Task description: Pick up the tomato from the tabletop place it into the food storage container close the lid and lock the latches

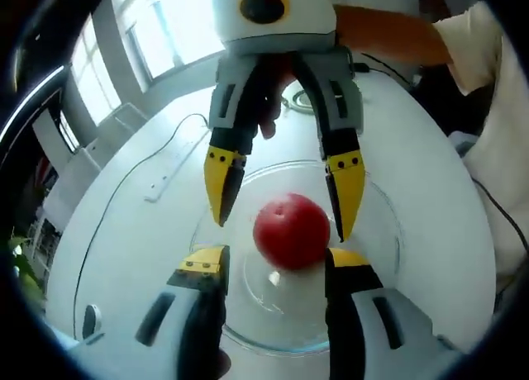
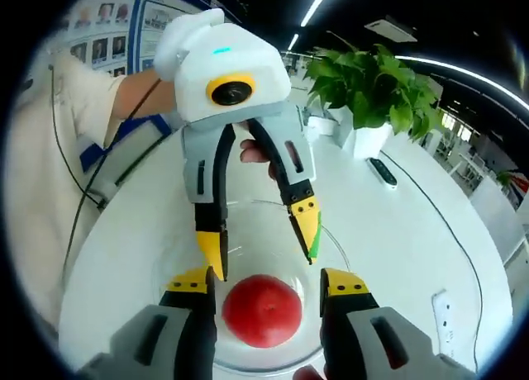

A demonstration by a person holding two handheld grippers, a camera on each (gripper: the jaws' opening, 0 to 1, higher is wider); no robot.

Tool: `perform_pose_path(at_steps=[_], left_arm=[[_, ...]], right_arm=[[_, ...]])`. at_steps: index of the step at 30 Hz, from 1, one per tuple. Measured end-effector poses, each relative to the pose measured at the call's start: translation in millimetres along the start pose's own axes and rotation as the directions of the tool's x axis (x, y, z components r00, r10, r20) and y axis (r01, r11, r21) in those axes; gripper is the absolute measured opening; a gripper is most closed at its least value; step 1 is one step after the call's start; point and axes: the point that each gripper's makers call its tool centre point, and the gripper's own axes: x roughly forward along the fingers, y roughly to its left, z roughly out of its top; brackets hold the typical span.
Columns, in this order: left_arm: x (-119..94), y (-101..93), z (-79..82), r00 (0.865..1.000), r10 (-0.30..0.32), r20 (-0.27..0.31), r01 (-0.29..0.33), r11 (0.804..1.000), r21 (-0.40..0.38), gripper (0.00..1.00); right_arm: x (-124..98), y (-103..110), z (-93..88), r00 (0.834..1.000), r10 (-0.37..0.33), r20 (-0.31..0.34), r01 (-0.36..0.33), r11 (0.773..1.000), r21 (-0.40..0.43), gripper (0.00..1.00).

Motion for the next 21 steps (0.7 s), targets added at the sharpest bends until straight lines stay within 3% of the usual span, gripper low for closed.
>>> perform_pose_path(at_steps=[6, 8, 12, 14, 17, 19, 21], left_arm=[[-18.5, 4.6, 22.0, 0.99, 0.063, 0.127, -0.067, 0.997, 0.029, 0.37], [-24.8, 4.1, 24.9, 0.985, 0.077, 0.155, -0.081, 0.997, 0.018, 0.37], [-35.0, 4.5, 25.2, 0.976, 0.112, 0.189, -0.115, 0.993, 0.007, 0.37], [-41.6, 4.8, 30.6, 0.96, 0.135, 0.246, -0.129, 0.991, -0.04, 0.37], [-50.6, 5.6, 30.6, 0.946, 0.167, 0.279, -0.155, 0.986, -0.064, 0.4], [-57.1, 7.4, 30.7, 0.934, 0.193, 0.302, -0.176, 0.981, -0.081, 0.4], [-64.5, 9.8, 34.1, 0.913, 0.219, 0.343, -0.186, 0.974, -0.127, 0.4]], right_arm=[[-18.9, 2.2, 17.9, 0.994, -0.046, 0.102, 0.045, 0.999, 0.007, 0.45], [-24.6, 3.7, 18.0, 0.993, -0.055, 0.105, 0.054, 0.998, 0.016, 0.45], [-41.3, 1.0, 24.1, 0.98, -0.096, 0.173, 0.089, 0.995, 0.045, 0.46], [-50.4, 0.9, 26.4, 0.972, -0.111, 0.206, 0.104, 0.994, 0.043, 0.46], [-65.0, 5.0, 35.5, 0.949, -0.14, 0.281, 0.134, 0.99, 0.04, 0.47], [-72.0, 8.1, 36.8, 0.942, -0.151, 0.3, 0.145, 0.989, 0.042, 0.47], [-81.4, 10.9, 40.3, 0.928, -0.166, 0.333, 0.164, 0.986, 0.035, 0.48]])
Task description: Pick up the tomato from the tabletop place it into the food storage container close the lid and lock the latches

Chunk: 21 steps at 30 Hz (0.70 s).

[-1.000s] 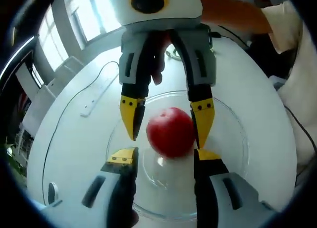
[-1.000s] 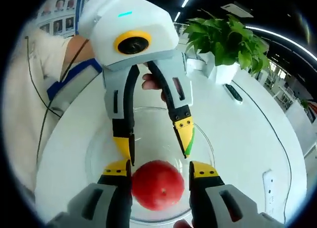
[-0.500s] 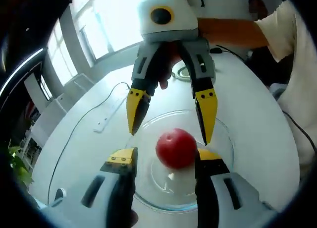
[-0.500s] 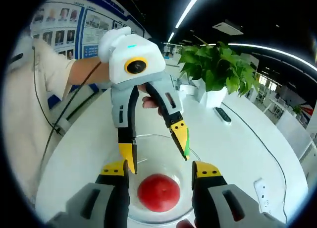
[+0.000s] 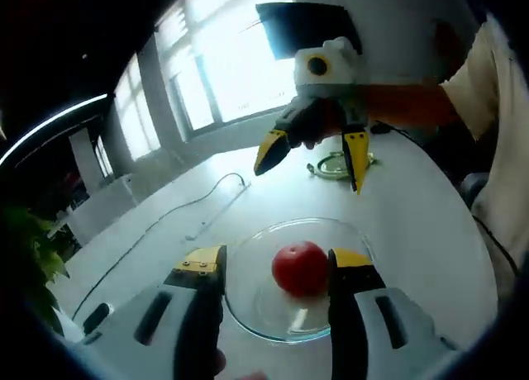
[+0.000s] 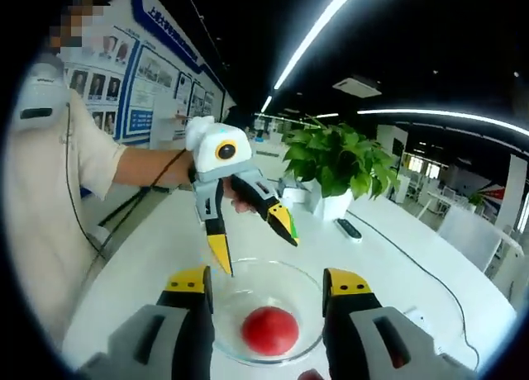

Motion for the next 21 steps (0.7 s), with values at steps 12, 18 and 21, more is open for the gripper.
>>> perform_pose_path(at_steps=[12, 18, 21], left_arm=[[-24.6, -6.9, 20.0, 0.987, 0.056, 0.149, -0.05, 0.998, -0.045, 0.4], [-31.7, -9.2, 29.3, 0.976, 0.081, 0.2, -0.071, 0.996, -0.058, 0.41], [-34.9, -11.0, 33.5, 0.969, 0.097, 0.227, -0.084, 0.994, -0.066, 0.41]], right_arm=[[-52.4, 0.4, 15.2, 0.983, -0.129, 0.131, 0.126, 0.992, 0.028, 0.49], [-80.6, -5.5, 12.5, 0.962, -0.212, 0.173, 0.204, 0.977, 0.061, 0.5], [-93.1, -6.8, 11.2, 0.947, -0.251, 0.203, 0.238, 0.968, 0.084, 0.5]])
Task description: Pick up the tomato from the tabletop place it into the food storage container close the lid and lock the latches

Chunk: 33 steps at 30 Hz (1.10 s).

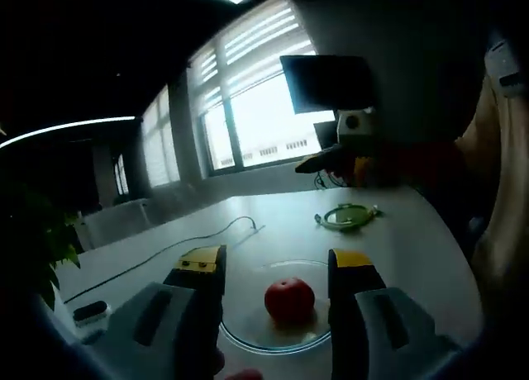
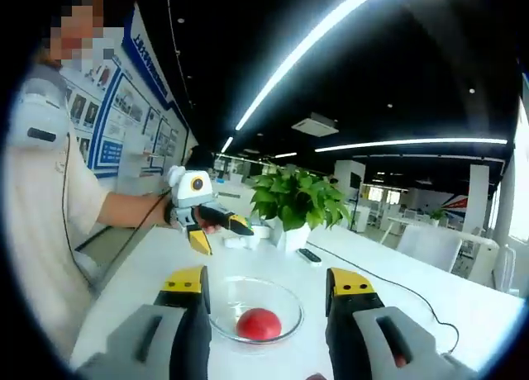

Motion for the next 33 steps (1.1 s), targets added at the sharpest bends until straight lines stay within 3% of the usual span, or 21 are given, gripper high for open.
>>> perform_pose_path(at_steps=[3, 20, 27, 33], left_arm=[[-3.0, -1.9, 0.1, 1.0, 0.012, 0.016, -0.012, 1.0, -0.007, 0.41], [-18.3, -17.8, 2.8, 0.994, 0.068, 0.08, -0.067, 0.998, -0.019, 0.41], [-19.4, -28.5, -5.4, 0.996, 0.063, 0.056, -0.064, 0.998, 0.013, 0.41], [-20.4, -33.6, -9.4, 0.997, 0.059, 0.056, -0.059, 0.998, -0.005, 0.41]], right_arm=[[-10.8, -2.3, -0.2, 0.999, -0.039, 0.011, 0.039, 0.999, -0.005, 0.5], [-51.6, 15.8, -9.6, 0.994, -0.113, -0.009, 0.113, 0.993, -0.036, 0.5], [-67.3, 20.7, -20.1, 0.989, -0.141, -0.035, 0.139, 0.989, -0.052, 0.5], [-84.0, 20.0, -32.1, 0.984, -0.168, -0.058, 0.165, 0.985, -0.053, 0.5]])
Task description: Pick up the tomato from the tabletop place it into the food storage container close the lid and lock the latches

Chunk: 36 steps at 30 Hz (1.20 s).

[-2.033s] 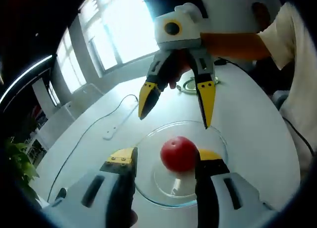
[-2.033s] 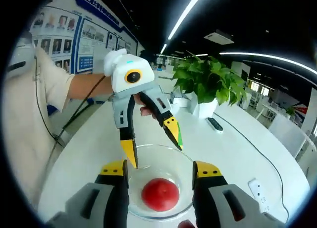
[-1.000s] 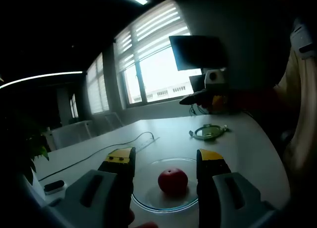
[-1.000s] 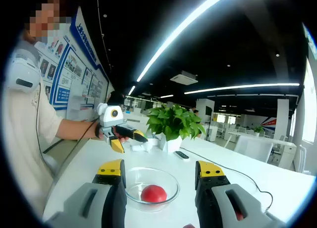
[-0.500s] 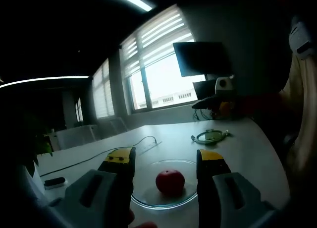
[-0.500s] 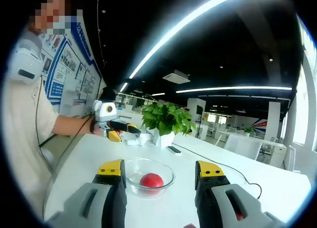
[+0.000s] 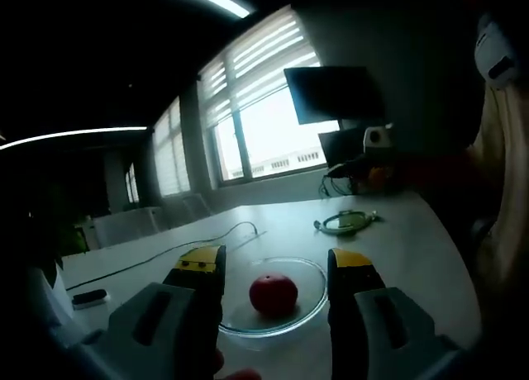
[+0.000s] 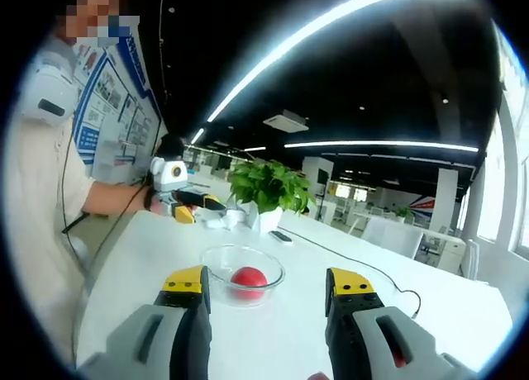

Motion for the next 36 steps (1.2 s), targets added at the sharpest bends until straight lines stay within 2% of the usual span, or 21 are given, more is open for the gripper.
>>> perform_pose_path(at_steps=[9, 14, 25, 29, 33, 36], left_arm=[[15.4, -23.2, 1.4, 0.999, -0.041, 0.01, 0.041, 0.999, 0.009, 0.41], [20.7, -26.7, 2.9, 0.998, -0.051, 0.028, 0.051, 0.999, -0.004, 0.41], [36.4, -39.7, -2.9, 0.996, -0.089, 0.022, 0.09, 0.996, -0.013, 0.41], [37.4, -39.8, -2.9, 0.995, -0.094, 0.025, 0.095, 0.995, -0.019, 0.41], [36.8, -46.8, -4.6, 0.991, -0.131, 0.009, 0.131, 0.991, -0.017, 0.42], [37.9, -51.9, -8.8, 0.988, -0.155, -0.018, 0.155, 0.988, 0.0, 0.42]], right_arm=[[-30.8, -5.5, -7.4, 0.998, -0.066, -0.001, 0.066, 0.998, 0.019, 0.5], [-42.7, -4.7, -9.6, 0.997, -0.082, -0.009, 0.082, 0.996, 0.017, 0.5], [-73.5, -11.5, -10.0, 0.988, -0.154, -0.016, 0.154, 0.988, 0.012, 0.5], [-91.6, -17.0, -15.6, 0.979, -0.192, -0.071, 0.189, 0.981, -0.051, 0.5], [-109.7, -20.7, -19.5, 0.974, -0.2, -0.109, 0.193, 0.979, -0.067, 0.5], [-128.8, -33.6, -29.2, 0.965, -0.218, -0.146, 0.209, 0.975, -0.07, 0.5]])
